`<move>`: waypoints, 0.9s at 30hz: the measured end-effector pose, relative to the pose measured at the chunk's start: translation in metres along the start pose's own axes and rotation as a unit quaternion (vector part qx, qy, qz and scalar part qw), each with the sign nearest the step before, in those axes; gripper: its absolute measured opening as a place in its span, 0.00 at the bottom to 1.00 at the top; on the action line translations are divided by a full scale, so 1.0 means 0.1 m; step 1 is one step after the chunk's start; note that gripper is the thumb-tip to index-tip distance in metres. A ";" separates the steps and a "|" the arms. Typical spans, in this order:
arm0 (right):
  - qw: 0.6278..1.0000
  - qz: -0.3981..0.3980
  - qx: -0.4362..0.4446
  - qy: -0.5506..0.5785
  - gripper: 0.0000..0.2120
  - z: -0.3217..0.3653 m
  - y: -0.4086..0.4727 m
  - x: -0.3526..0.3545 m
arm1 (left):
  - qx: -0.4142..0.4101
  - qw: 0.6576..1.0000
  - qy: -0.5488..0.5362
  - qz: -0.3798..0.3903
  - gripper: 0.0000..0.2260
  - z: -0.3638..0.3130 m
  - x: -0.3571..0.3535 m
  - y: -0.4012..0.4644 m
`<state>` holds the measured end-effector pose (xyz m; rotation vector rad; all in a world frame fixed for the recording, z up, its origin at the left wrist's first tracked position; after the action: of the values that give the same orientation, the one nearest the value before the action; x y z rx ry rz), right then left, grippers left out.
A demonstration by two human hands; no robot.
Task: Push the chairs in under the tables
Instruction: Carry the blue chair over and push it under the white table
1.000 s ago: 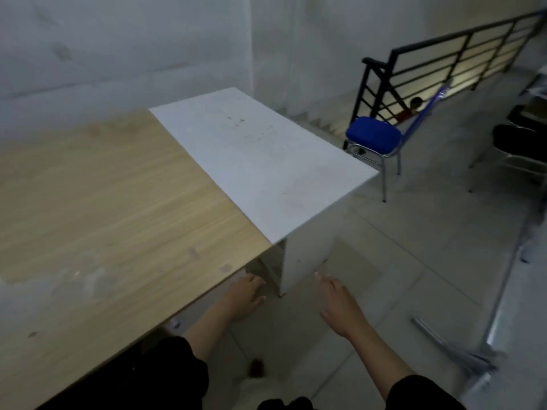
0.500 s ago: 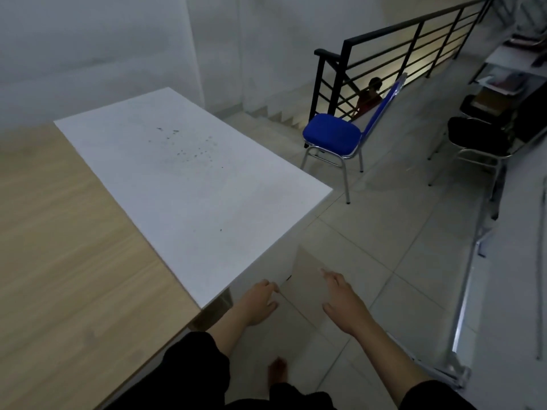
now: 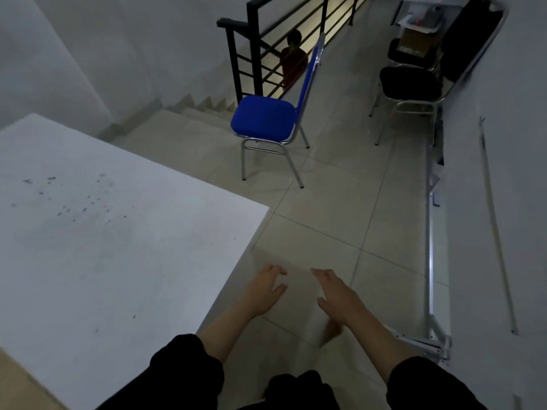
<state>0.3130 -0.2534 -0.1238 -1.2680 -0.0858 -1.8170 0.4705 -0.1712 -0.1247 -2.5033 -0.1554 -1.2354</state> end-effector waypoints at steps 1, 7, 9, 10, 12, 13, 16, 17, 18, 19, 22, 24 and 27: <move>1.000 0.011 0.002 -0.012 0.31 -0.05 0.09 0.03 | -0.010 1.000 -0.004 -0.002 0.14 -0.06 0.02 0.13; 1.000 0.009 0.023 -0.005 0.31 -0.55 1.09 0.80 | -0.002 1.000 -0.019 -0.009 0.14 -0.34 0.18 1.44; 0.999 0.006 0.031 0.008 0.30 -0.74 1.33 1.11 | 0.010 1.000 -0.015 -0.009 0.14 -0.43 0.22 1.81; 0.999 0.006 0.031 0.019 0.30 -0.87 1.46 1.29 | 0.019 1.000 -0.016 -0.009 0.14 -0.49 0.24 2.01; 0.999 0.010 0.032 0.040 0.29 -1.13 1.73 1.61 | 0.036 0.999 -0.022 -0.011 0.14 -0.60 0.30 2.37; 0.998 0.011 0.031 0.045 0.29 -1.27 1.89 1.79 | 0.044 0.999 -0.026 -0.015 0.14 -0.65 0.33 2.57; 0.999 0.007 -0.002 0.043 0.29 -1.64 2.32 2.23 | 0.054 0.997 -0.034 -0.033 0.14 -0.78 0.43 2.99; 0.999 0.007 -0.014 0.044 0.29 -1.74 2.45 2.34 | 0.060 0.997 -0.034 -0.036 0.14 -0.81 0.45 3.11; 0.999 0.007 -0.019 0.049 0.29 -1.79 2.56 2.42 | 0.067 0.996 -0.036 -0.039 0.14 -0.83 0.48 3.19; 0.998 0.010 -0.019 0.055 0.28 -1.83 2.67 2.47 | 0.076 0.996 -0.037 -0.038 0.14 -0.83 0.49 3.28; 0.998 0.024 0.001 0.059 0.28 -1.89 3.03 2.62 | 0.098 0.994 -0.037 -0.024 0.14 -0.75 0.50 3.59; 0.997 0.031 0.014 0.067 0.28 -1.91 3.30 2.70 | 0.107 0.994 -0.032 -0.015 0.14 -0.66 0.49 3.85; 0.996 0.039 0.029 0.072 0.27 -1.93 3.73 2.84 | 0.114 0.993 -0.025 -0.016 0.14 -0.60 0.57 4.35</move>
<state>0.4088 -0.7506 -0.1443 -1.0822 -0.0082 -1.8199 0.5680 -0.6019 -0.1574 -2.3438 -0.3319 -1.0993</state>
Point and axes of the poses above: each hand's wrist, its own y-axis towards the middle knuckle, its own x-axis out of the back of the hand, z = x × y, the point moved 6 cm from there along y, towards the middle knuckle, and after that the axes turned 5 degrees about y, right-handed, at the moved point
